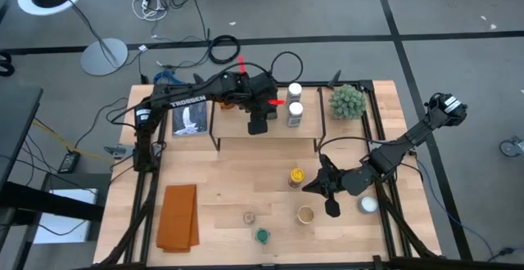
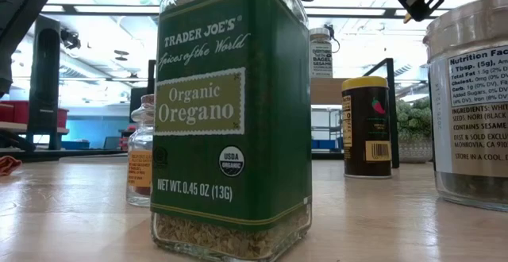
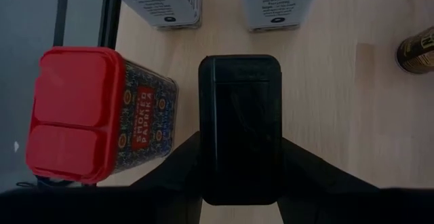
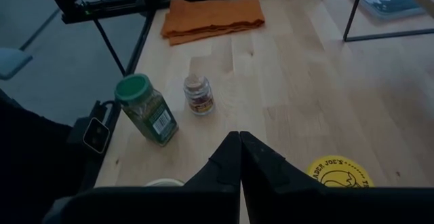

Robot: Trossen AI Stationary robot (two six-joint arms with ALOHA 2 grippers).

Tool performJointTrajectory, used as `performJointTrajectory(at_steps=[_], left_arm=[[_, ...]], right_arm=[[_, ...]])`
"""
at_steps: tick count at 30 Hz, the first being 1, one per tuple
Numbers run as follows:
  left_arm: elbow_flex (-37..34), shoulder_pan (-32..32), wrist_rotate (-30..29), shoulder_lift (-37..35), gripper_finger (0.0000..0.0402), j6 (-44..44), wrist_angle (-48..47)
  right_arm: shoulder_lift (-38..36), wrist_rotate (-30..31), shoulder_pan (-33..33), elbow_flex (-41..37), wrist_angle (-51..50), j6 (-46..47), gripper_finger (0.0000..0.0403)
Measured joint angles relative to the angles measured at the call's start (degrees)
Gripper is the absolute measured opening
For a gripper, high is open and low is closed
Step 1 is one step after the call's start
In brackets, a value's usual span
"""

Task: Shelf spices
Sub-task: Put the black seasoning can on the shelf

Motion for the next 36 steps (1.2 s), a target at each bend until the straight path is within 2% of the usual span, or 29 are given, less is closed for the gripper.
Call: performJointTrajectory(at_steps=[13,20,24,36], left_arm=[[0.0,0.0,0.6,0.0,0.0144,-0.8,-0.3],[0.0,0.0,0.4,0.0,0.017,-0.8,-0.3],[0.0,0.0,-1.6,0.0,0.0184,-0.7,-0.3],[0.9,0.0,-2.1,0.0,0.0187,-0.6,-0.3]], right_arm=[[0.0,-1.0,0.0,0.0,0.0,0.5,0.0002],[0.0,-1.0,0.0,0.0,0.0,0.5,0.0005],[0.0,-1.0,0.0,0.0,0.0,0.5,0.0002],[0.0,-1.0,0.0,0.0,0.0,0.4,0.0003]])
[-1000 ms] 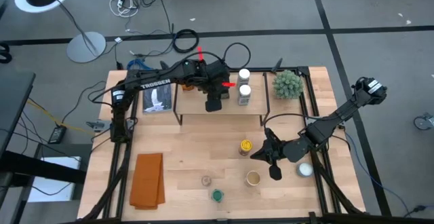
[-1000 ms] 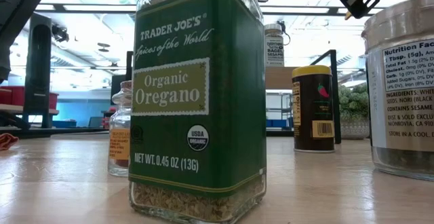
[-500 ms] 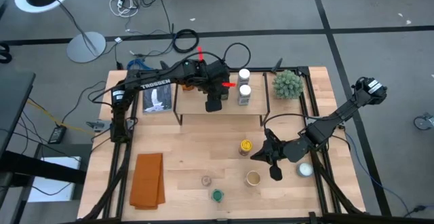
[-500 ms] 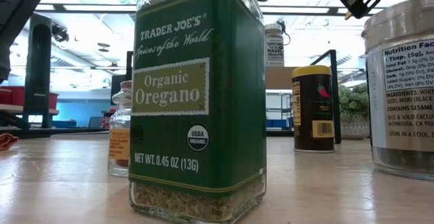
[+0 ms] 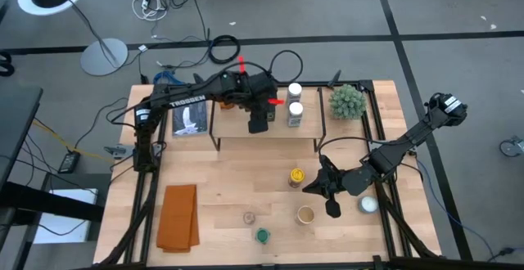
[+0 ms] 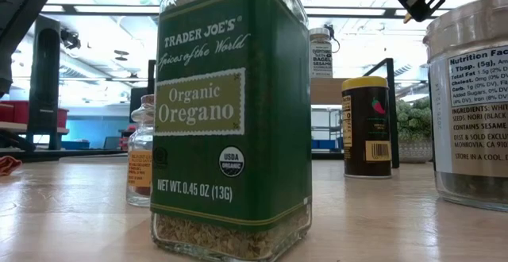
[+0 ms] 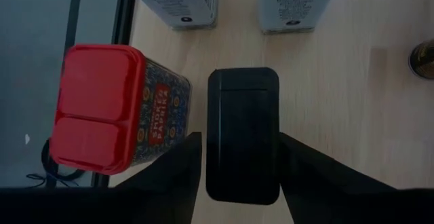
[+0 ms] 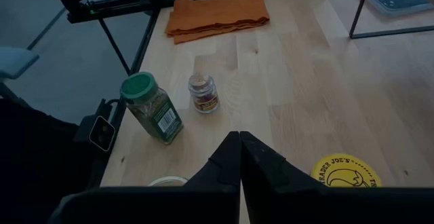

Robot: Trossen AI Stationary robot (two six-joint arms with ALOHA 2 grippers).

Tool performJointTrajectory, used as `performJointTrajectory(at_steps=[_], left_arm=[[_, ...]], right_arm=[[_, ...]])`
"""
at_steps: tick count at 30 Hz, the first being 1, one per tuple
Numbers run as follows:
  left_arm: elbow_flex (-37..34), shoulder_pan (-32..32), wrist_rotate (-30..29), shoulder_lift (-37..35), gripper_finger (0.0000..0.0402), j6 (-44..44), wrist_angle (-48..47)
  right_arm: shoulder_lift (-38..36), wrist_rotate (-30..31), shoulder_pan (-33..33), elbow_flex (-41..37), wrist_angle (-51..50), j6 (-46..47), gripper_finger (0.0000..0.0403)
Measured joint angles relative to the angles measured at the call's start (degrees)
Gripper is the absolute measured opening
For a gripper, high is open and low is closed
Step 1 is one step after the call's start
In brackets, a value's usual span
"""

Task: Shelf spices
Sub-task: Put the black seasoning can on the shelf

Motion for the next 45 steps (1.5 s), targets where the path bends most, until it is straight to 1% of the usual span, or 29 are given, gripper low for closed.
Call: performJointTrajectory(at_steps=[8,16,20,22,26,28,34,39,45], left_arm=[[2.2,0.0,-0.1,0.0,0.0187,-0.1,-0.6],[5.1,-0.5,0.0,0.0,0.0187,-2.6,-5.2],[7.2,-1.8,0.1,0.0,0.0187,-3.6,-8.1],[7.9,-2.5,0.1,-0.2,0.0187,-4.7,-8.2],[8.0,-4.1,0.1,-0.7,0.0187,-6.7,-8.5],[8.0,-4.7,0.1,-0.7,0.0187,-7.6,-10.4],[4.2,-5.6,0.1,-0.7,0.0187,-9.8,-12.0],[0.3,-5.2,-0.3,-0.7,0.0187,-9.2,-8.6],[-2.0,-3.7,-4.1,-0.6,0.0187,-8.3,-6.2]], right_arm=[[0.0,0.0,0.0,0.0,0.0,0.0,0.0005],[0.0,0.0,0.0,0.0,0.0,0.0,0.0002],[0.0,0.0,0.0,0.0,0.0,0.0,0.0004],[0.0,0.0,0.0,0.0,0.0,0.0,0.0005],[0.0,0.0,0.0,0.0,0.0,0.0,0.0004],[0.0,0.0,0.0,0.0,0.0,0.0,0.0002],[0.0,-1.0,0.6,0.0,-0.1,1.8,0.0004],[0.0,-1.0,1.2,0.0,-0.1,2.5,0.0003],[0.0,-1.0,1.3,0.0,-0.1,3.1,0.0003]])
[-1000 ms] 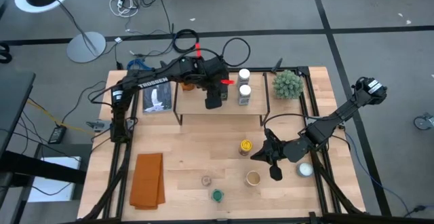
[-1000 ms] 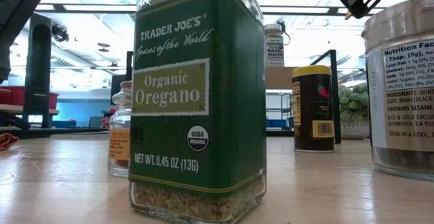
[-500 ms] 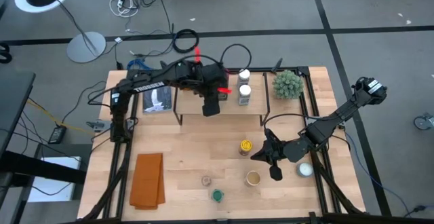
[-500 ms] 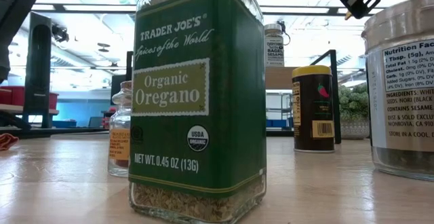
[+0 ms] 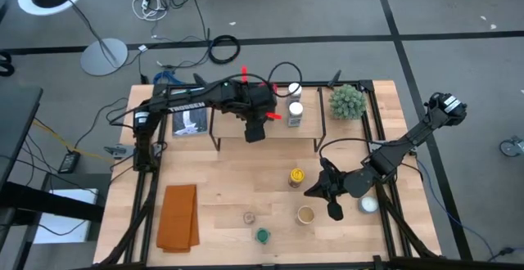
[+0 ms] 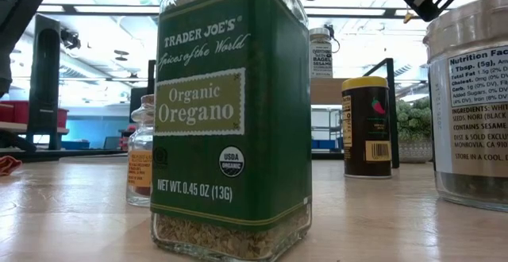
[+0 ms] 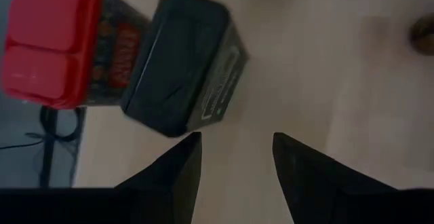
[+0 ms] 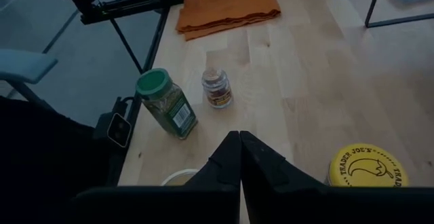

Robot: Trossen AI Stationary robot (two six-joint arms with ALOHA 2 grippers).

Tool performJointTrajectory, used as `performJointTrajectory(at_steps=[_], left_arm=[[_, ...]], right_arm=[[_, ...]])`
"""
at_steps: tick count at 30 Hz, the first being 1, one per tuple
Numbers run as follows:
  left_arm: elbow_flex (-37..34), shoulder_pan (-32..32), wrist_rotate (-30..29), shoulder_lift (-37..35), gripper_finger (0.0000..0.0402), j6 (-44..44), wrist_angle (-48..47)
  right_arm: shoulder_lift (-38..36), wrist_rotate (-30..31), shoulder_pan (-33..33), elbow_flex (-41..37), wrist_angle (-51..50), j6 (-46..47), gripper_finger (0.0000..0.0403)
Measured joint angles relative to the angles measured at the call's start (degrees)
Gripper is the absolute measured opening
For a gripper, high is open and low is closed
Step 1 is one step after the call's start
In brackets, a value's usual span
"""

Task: Shelf spices
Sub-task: Put the black seasoning can on the shelf

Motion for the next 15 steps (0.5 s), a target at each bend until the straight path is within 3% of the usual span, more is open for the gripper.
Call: performJointTrajectory(at_steps=[15], left_arm=[[-1.8,-1.3,4.3,0.0,0.0187,-3.1,-0.6]], right_arm=[[0.0,0.0,0.0,0.0,0.0,0.0,0.0004]])
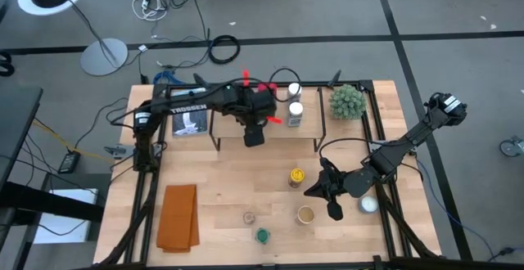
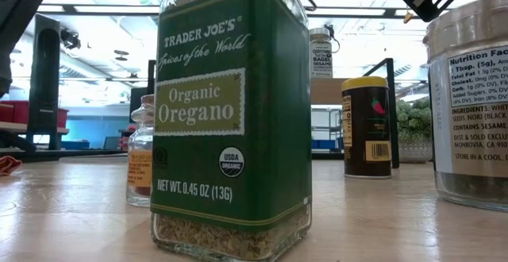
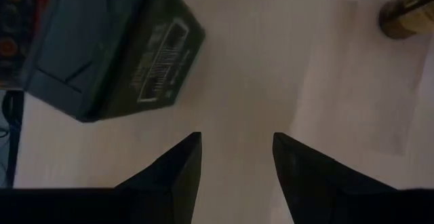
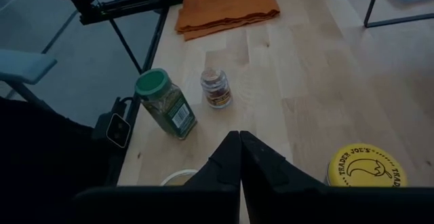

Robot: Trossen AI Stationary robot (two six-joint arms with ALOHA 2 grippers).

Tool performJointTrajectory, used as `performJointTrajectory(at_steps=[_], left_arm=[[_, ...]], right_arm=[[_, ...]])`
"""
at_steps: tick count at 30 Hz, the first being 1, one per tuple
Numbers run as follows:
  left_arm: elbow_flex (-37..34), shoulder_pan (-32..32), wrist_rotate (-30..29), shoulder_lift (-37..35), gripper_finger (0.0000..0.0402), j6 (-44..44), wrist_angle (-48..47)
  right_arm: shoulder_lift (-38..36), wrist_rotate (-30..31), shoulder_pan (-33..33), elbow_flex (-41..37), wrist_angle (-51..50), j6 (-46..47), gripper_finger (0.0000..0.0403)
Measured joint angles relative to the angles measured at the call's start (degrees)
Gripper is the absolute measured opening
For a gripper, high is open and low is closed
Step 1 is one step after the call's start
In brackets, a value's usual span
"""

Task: Shelf spices
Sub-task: Put the black seasoning can on the shelf

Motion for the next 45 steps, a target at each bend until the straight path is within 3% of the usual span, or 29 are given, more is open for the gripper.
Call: performJointTrajectory(at_steps=[23,45], left_arm=[[0.0,-1.0,-0.7,0.3,0.0186,2.5,17.1],[0.0,-0.9,-6.4,0.4,0.0186,3.8,17.3]], right_arm=[[0.0,0.0,0.0,0.0,0.0,0.0,0.0004],[0.0,0.0,0.0,0.0,0.0,0.0,0.0003]])
